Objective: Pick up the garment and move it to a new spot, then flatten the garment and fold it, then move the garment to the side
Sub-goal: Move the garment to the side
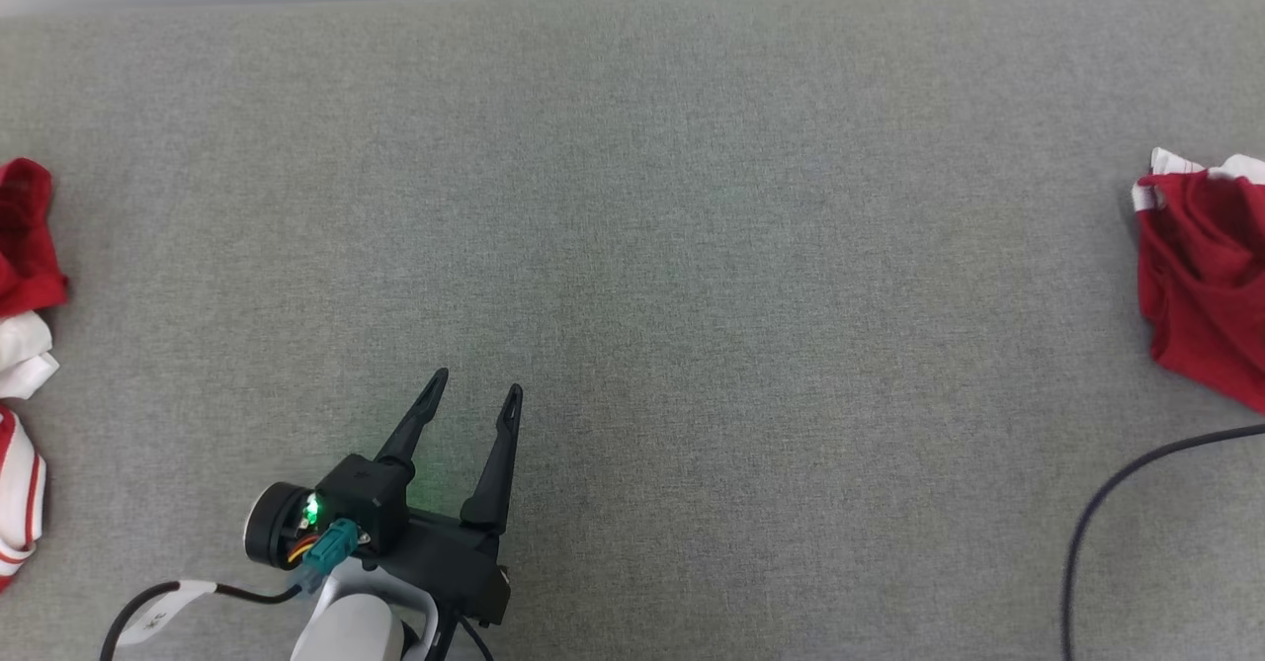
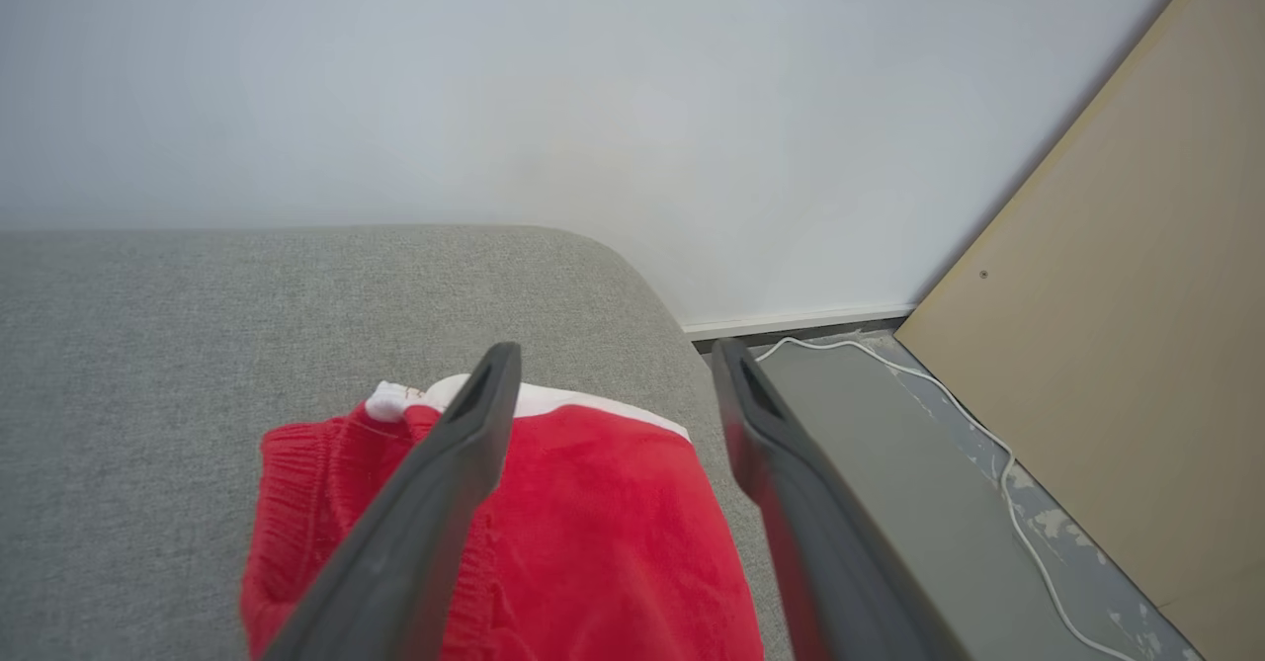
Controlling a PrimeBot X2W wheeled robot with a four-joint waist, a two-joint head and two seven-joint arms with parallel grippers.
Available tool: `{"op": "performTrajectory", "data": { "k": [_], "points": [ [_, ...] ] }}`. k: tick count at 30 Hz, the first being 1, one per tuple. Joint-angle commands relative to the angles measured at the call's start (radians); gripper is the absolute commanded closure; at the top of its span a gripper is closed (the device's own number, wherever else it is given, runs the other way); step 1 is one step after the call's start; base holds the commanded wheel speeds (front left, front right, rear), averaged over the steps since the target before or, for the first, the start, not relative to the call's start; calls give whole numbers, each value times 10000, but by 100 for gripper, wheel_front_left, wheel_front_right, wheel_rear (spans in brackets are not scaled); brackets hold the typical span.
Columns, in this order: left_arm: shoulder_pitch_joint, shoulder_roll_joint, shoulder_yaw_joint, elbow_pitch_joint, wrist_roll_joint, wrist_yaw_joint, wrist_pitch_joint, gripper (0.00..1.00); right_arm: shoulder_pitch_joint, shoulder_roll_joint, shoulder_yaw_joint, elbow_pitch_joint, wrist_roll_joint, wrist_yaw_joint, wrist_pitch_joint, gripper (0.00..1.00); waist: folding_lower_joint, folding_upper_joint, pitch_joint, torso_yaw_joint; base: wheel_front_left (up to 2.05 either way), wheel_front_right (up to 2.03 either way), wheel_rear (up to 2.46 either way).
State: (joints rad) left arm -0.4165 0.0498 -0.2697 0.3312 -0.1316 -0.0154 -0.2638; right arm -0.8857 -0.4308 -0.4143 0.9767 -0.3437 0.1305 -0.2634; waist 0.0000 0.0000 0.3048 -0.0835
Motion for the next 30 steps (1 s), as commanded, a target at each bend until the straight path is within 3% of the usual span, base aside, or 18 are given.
{"op": "performTrajectory", "data": {
  "k": [1,4,10,21,30],
  "points": [
    [7,16,40,40,-31,44,-13,0,226,281,-47,-263,-100,4,-14,0,0,0,-96,20,0,0,0],
    [101,15,94,32,-31,87,-13,0,306,815,156,-1048,130,4,-12,0,0,0,-273,48,0,0,0],
    [406,15,189,70,-81,242,-13,0,1089,1514,1490,-2129,1167,4,-12,0,0,0,-868,140,0,0,0],
    [1140,12,538,183,115,551,-13,0,3166,2082,4288,-3497,3428,4,-12,0,0,0,-2063,505,0,0,0],
    [1849,17,1139,100,400,721,-13,0,4799,2518,4969,-4148,4284,4,-12,0,0,0,-2888,765,0,0,0]
  ]
}}
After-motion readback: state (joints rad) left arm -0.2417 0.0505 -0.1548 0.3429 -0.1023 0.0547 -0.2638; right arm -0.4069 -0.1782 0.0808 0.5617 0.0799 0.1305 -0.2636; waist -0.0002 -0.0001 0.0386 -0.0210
